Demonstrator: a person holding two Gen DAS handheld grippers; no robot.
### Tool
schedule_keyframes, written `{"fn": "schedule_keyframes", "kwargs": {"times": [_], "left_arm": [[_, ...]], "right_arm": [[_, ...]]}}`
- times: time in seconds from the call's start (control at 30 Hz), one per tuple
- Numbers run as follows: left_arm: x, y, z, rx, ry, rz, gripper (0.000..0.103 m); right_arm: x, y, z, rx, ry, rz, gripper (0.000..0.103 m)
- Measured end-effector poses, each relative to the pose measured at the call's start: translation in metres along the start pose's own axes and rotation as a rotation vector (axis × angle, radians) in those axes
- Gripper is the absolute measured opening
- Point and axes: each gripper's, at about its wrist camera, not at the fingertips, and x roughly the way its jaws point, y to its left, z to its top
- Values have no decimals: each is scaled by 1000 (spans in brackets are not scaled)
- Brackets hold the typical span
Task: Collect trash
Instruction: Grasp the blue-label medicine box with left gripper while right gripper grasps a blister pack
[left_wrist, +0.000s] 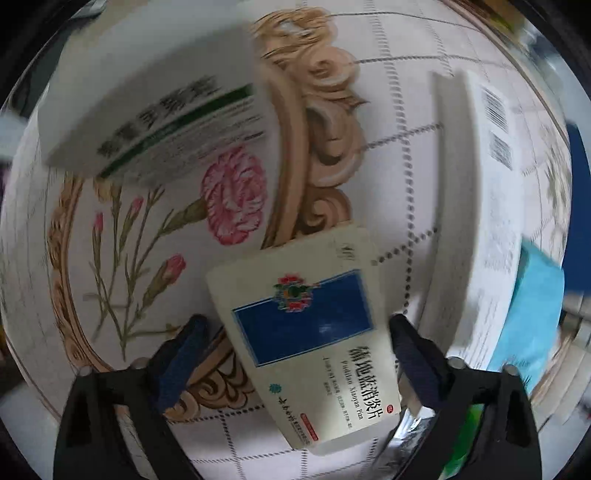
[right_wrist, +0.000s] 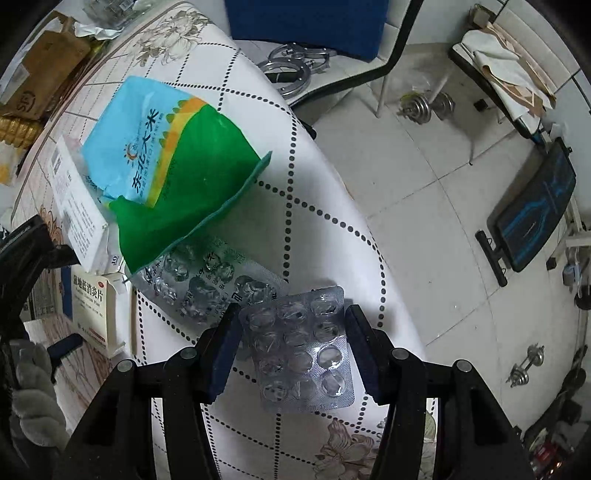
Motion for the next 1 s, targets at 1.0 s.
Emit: {"fn": "schedule_keyframes", "kwargs": {"times": [1.0], "left_arm": [[-8,185,-188,244,-11,65,69]], "right_arm": [[-12,15,-112,-263,10,-95,72]]}}
